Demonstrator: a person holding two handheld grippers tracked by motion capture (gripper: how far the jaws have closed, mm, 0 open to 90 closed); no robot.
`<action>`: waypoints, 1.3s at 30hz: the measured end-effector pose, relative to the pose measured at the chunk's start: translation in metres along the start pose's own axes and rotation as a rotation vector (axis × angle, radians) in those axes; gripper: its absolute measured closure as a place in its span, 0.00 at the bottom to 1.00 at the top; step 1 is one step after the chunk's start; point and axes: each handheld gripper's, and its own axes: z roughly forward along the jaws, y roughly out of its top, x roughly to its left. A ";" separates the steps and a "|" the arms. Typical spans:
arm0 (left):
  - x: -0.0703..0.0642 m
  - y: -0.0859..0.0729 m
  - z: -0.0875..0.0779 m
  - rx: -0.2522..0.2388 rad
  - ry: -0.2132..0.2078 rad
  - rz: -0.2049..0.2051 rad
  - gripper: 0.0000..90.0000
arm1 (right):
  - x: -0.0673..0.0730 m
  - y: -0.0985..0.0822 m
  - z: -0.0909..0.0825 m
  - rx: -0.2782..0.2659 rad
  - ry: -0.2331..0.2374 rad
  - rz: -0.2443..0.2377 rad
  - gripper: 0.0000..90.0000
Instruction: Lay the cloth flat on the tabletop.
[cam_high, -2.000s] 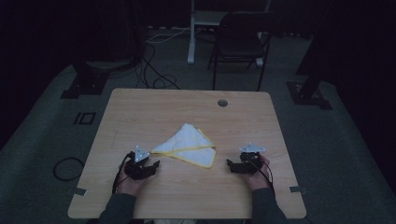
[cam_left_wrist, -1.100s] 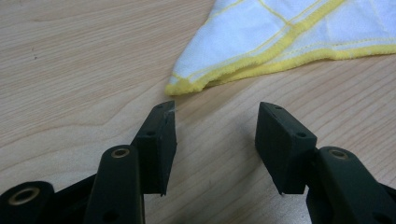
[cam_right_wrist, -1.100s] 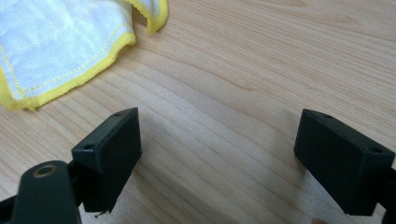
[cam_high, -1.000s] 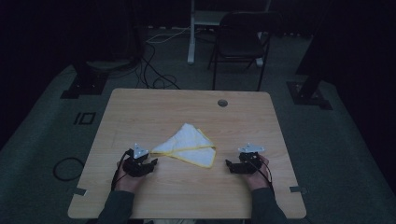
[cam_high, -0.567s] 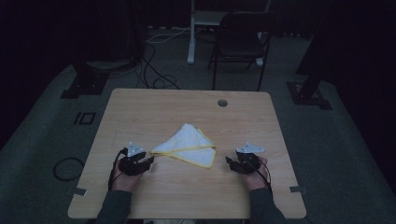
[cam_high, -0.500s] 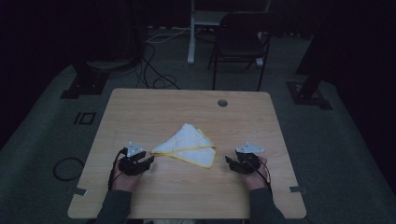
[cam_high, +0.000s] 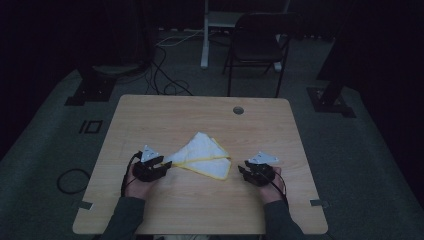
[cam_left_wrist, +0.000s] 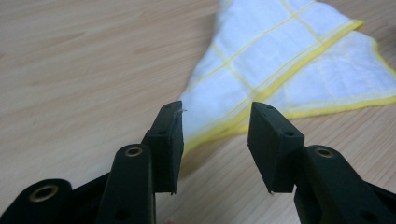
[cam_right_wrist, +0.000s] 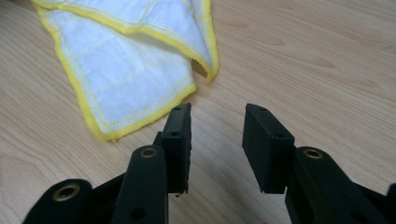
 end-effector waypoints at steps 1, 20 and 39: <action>-0.002 0.003 0.002 0.000 -0.003 0.014 0.62 | 0.002 0.001 0.000 -0.001 -0.006 0.004 0.72; -0.041 0.040 0.041 0.016 -0.040 0.212 0.64 | 0.029 0.005 0.017 -0.007 0.029 -0.026 0.76; -0.069 0.051 0.079 0.052 -0.054 0.315 0.62 | 0.046 0.004 0.031 0.018 0.078 -0.044 0.86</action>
